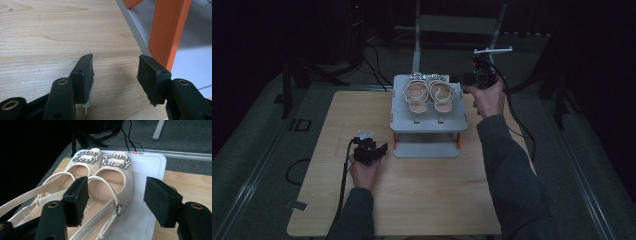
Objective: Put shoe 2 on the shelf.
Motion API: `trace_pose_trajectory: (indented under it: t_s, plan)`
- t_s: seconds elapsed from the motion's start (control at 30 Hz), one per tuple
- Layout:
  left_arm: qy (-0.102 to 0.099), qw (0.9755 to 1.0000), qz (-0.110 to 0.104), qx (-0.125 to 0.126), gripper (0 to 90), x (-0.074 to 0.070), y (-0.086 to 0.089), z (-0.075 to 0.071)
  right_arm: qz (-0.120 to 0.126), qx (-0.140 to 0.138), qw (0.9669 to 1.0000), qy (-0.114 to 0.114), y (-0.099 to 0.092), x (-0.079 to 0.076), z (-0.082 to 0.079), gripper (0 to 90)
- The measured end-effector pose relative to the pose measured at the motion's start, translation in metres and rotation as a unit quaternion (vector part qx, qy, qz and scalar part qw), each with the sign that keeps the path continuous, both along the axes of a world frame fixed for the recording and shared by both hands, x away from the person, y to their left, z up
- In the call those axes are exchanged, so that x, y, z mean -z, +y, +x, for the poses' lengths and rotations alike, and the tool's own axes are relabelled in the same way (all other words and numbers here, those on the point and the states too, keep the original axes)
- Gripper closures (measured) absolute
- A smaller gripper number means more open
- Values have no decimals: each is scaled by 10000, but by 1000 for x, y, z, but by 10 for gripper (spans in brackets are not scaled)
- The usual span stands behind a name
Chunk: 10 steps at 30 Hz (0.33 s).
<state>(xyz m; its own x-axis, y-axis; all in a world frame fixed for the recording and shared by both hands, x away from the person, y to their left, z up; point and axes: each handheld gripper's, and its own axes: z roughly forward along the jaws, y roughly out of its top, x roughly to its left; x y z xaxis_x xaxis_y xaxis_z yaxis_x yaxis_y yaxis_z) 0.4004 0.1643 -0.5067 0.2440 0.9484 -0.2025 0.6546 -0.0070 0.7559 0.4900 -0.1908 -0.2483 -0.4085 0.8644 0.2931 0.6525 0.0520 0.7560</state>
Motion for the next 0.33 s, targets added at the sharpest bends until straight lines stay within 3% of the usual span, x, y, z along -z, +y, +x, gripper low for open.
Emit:
trace_pose_trajectory:
  t_s: [0.33]
  plan:
    - [4, 10000, 18, 7, 466, 0, 0, 0, -136, 279, 9995, -71, -10, 3, -5, 438]
